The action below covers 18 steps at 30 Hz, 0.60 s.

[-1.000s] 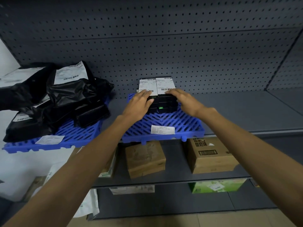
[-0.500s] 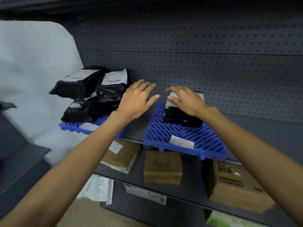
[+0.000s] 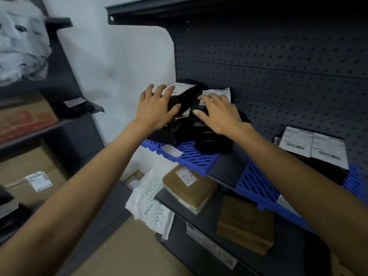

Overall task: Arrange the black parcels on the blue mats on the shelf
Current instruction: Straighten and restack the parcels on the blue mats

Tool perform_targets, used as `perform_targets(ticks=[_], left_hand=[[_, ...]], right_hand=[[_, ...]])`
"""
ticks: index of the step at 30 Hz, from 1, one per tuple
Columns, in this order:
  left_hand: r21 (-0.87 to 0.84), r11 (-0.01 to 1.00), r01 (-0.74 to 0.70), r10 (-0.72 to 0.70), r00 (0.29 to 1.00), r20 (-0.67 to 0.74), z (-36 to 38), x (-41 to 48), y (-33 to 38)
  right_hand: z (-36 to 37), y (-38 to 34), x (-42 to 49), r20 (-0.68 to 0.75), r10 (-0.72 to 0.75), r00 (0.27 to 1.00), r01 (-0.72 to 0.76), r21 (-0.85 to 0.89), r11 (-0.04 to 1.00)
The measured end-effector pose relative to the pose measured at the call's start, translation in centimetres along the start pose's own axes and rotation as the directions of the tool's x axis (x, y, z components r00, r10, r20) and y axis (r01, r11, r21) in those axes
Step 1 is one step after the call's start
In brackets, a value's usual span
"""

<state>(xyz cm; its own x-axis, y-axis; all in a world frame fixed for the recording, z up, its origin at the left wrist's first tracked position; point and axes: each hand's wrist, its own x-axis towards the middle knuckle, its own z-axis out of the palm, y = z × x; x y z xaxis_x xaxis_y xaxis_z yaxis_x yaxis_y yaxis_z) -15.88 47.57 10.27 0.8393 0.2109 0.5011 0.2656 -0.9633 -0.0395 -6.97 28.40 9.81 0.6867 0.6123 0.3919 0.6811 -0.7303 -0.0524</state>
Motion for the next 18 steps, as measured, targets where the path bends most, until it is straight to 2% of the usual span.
perform_targets(ticks=[3,6,10,13,15,18], left_hand=[[-0.044,0.996,0.082,-0.078,0.992,0.099,1.4,2.2,-1.5],[-0.091,0.986,0.138,-0.121,0.977,0.176,2.5,4.0,-2.5],[-0.136,0.980,0.142,-0.103,0.960,0.260,3.5,5.8,-3.6],[-0.265,0.952,0.153,-0.058,0.940,0.335,4.3,6.9,-4.1],[-0.348,0.925,0.152,-0.025,0.938,0.344,4.9,7.3,-4.1],[-0.399,0.906,0.140,-0.028,0.961,0.274,5.6,7.3,-3.6]], right_hand=[[1.6,-0.8,2.1,0.112,0.093,0.989,-0.092,-0.015,0.996],[2.6,-1.0,3.7,0.140,0.164,0.976,-0.168,0.016,0.986],[3.3,-1.1,5.2,0.153,0.226,0.962,-0.230,0.007,0.973],[3.5,-1.1,5.8,0.172,0.256,0.951,-0.262,0.012,0.965],[3.7,-1.0,5.9,0.191,0.264,0.945,-0.271,0.009,0.963],[3.4,-1.0,5.9,0.184,0.257,0.949,-0.268,0.034,0.963]])
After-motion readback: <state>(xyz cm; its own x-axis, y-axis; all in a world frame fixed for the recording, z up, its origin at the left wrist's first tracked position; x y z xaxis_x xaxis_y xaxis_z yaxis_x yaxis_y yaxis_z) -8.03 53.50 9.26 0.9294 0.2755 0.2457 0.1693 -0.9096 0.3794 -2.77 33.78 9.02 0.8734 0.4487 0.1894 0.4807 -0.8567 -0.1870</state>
